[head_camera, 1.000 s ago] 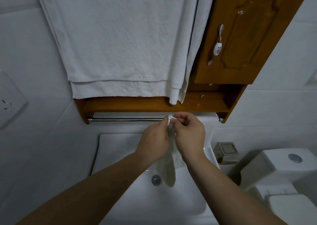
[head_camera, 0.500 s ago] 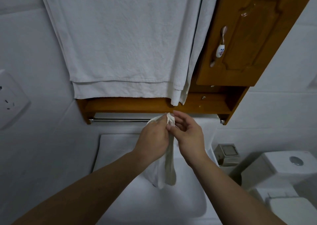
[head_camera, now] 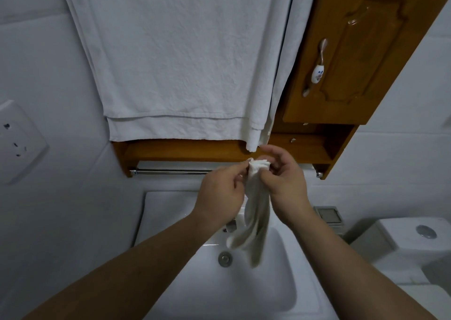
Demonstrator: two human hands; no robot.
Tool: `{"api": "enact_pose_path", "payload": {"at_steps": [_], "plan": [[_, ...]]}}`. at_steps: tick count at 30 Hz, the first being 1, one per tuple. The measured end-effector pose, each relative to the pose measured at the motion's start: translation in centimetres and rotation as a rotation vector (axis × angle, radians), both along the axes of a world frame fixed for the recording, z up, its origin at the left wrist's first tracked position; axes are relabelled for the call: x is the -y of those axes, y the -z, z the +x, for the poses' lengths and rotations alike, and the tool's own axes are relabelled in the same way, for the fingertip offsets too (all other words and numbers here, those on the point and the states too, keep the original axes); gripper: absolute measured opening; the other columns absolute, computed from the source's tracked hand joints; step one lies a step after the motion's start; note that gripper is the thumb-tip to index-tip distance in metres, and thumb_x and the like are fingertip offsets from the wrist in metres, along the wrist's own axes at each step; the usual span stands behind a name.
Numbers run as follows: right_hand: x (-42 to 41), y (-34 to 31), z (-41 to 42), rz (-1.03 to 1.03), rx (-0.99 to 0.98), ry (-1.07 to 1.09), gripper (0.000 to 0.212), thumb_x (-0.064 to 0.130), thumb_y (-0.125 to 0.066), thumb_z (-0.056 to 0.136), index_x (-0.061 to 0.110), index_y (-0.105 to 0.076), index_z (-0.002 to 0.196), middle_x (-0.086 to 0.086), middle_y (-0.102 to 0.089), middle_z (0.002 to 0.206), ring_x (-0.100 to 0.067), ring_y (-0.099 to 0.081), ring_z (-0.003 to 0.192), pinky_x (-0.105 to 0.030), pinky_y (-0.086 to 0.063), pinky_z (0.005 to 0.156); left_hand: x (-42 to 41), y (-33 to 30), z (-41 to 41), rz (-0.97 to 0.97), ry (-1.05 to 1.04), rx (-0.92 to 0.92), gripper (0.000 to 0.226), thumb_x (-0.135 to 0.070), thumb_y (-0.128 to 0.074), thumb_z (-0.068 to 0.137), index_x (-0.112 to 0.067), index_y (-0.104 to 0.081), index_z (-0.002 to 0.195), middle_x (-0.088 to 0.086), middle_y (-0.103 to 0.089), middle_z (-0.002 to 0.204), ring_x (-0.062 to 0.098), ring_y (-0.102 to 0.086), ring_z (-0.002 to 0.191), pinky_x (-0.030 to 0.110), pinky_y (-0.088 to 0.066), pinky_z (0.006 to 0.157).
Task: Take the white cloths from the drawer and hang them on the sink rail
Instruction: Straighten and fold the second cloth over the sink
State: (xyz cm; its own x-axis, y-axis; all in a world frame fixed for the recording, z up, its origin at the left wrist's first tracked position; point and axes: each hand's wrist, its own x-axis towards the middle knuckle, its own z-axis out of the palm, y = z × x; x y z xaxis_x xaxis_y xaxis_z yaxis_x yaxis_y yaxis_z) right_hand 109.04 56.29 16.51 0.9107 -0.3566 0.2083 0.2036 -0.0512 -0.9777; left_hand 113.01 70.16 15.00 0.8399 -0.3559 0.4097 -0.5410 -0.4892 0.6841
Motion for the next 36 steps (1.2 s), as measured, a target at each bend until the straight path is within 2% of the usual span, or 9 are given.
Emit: {"api": "enact_pose_path", "payload": {"at_steps": [3, 7, 13, 16, 20, 22, 26, 28, 36], "plan": [[1.2, -0.3, 0.4, 0.158, -0.037, -0.104, 0.049, -0.019, -0.05, 0.088, 0.019, -0.064, 0.117, -0.005, -0.068, 0.086, -0.026, -0.063, 0.084, -0.043, -0.051, 0.082, -0.5, -0.5, 1.4, 0.008, -0.107, -0.069, 0.038, -0.016, -0.066, 0.089, -0.028, -0.062, 0.125, -0.008, -0.055, 0.123, 0.013, -0.051, 0.114, 0.025, -0.044, 0.092], [2.7, -1.2, 0.4, 0.303, -0.04, -0.225, 0.05, -0.023, -0.045, 0.088, 0.013, -0.063, 0.118, -0.006, -0.067, 0.086, -0.021, -0.063, 0.083, -0.035, -0.054, 0.078, -1.3, -0.2, 2.7, -0.038, -0.22, -0.26, 0.067, -0.034, -0.083, 0.075, -0.036, -0.048, 0.132, -0.007, -0.028, 0.131, 0.017, -0.035, 0.126, 0.029, -0.041, 0.098], [4.6, -2.1, 0.4, 0.359, -0.034, -0.41, 0.052, -0.012, -0.054, 0.076, 0.012, -0.063, 0.122, -0.01, -0.064, 0.09, -0.021, -0.063, 0.081, -0.035, -0.055, 0.078, -1.3, 1.1, 2.1, 0.218, -0.056, -0.403, 0.079, -0.048, -0.084, 0.067, -0.037, -0.05, 0.138, -0.006, -0.031, 0.15, 0.023, -0.021, 0.14, 0.046, -0.029, 0.114], [5.1, -2.3, 0.0, 0.295, -0.061, -0.443, 0.053, -0.023, -0.045, 0.085, 0.011, -0.063, 0.121, -0.008, -0.065, 0.087, -0.019, -0.063, 0.078, -0.031, -0.056, 0.075, -1.7, 1.1, 2.5, 0.094, -0.055, -0.399, 0.037, -0.039, -0.079, 0.078, -0.027, -0.069, 0.111, -0.009, -0.063, 0.119, 0.012, -0.056, 0.109, 0.03, -0.047, 0.089], [5.8, -3.1, -0.2, 0.25, -0.106, -0.321, 0.052, -0.024, -0.042, 0.088, 0.012, -0.063, 0.119, -0.002, -0.066, 0.081, -0.016, -0.064, 0.075, -0.029, -0.057, 0.073, -2.6, 0.6, 2.7, 0.059, 0.063, -0.426, 0.013, -0.037, -0.075, 0.082, -0.028, -0.067, 0.088, -0.011, -0.073, 0.088, 0.007, -0.067, 0.081, 0.027, -0.054, 0.071], [6.5, -3.4, -0.3, 0.089, -0.174, -0.217, 0.047, -0.018, -0.049, 0.09, 0.018, -0.065, 0.117, 0.004, -0.067, 0.082, -0.017, -0.064, 0.082, -0.031, -0.058, 0.079, -2.8, 0.8, 2.7, 0.088, 0.054, -0.4, 0.014, -0.038, -0.071, 0.085, -0.027, -0.067, 0.092, -0.01, -0.073, 0.085, 0.009, -0.067, 0.077, 0.028, -0.054, 0.068], [6.8, -3.0, 0.0, -0.752, -0.338, -0.086, 0.043, 0.001, -0.064, 0.089, 0.031, -0.064, 0.12, 0.012, -0.062, 0.105, -0.011, -0.059, 0.097, -0.023, -0.048, 0.082, -3.0, 0.7, 3.0, 0.214, 0.002, -0.318, 0.019, -0.037, -0.066, 0.09, -0.025, -0.071, 0.103, -0.006, -0.072, 0.095, 0.012, -0.063, 0.086, 0.024, -0.045, 0.071], [6.3, -2.4, 0.4, -0.973, -0.366, -0.052, 0.041, 0.005, -0.064, 0.09, 0.03, -0.064, 0.123, 0.011, -0.056, 0.113, -0.011, -0.054, 0.102, -0.022, -0.043, 0.084, -2.8, 0.4, 3.1, 0.322, 0.024, -0.226, 0.024, -0.039, -0.063, 0.092, -0.027, -0.074, 0.11, -0.006, -0.073, 0.102, 0.013, -0.063, 0.092, 0.024, -0.044, 0.076], [6.2, -1.6, 1.4, -0.956, -0.432, 0.001, 0.024, 0.006, -0.064, 0.086, 0.03, -0.062, 0.087, 0.003, -0.058, 0.103, -0.016, -0.055, 0.096, -0.025, -0.043, 0.074, -2.8, -2.6, 4.3, 0.589, 0.176, -0.053, 0.023, -0.039, -0.056, 0.096, -0.022, -0.071, 0.1, -0.005, -0.061, 0.094, 0.015, -0.054, 0.089, 0.032, -0.045, 0.076]]}}
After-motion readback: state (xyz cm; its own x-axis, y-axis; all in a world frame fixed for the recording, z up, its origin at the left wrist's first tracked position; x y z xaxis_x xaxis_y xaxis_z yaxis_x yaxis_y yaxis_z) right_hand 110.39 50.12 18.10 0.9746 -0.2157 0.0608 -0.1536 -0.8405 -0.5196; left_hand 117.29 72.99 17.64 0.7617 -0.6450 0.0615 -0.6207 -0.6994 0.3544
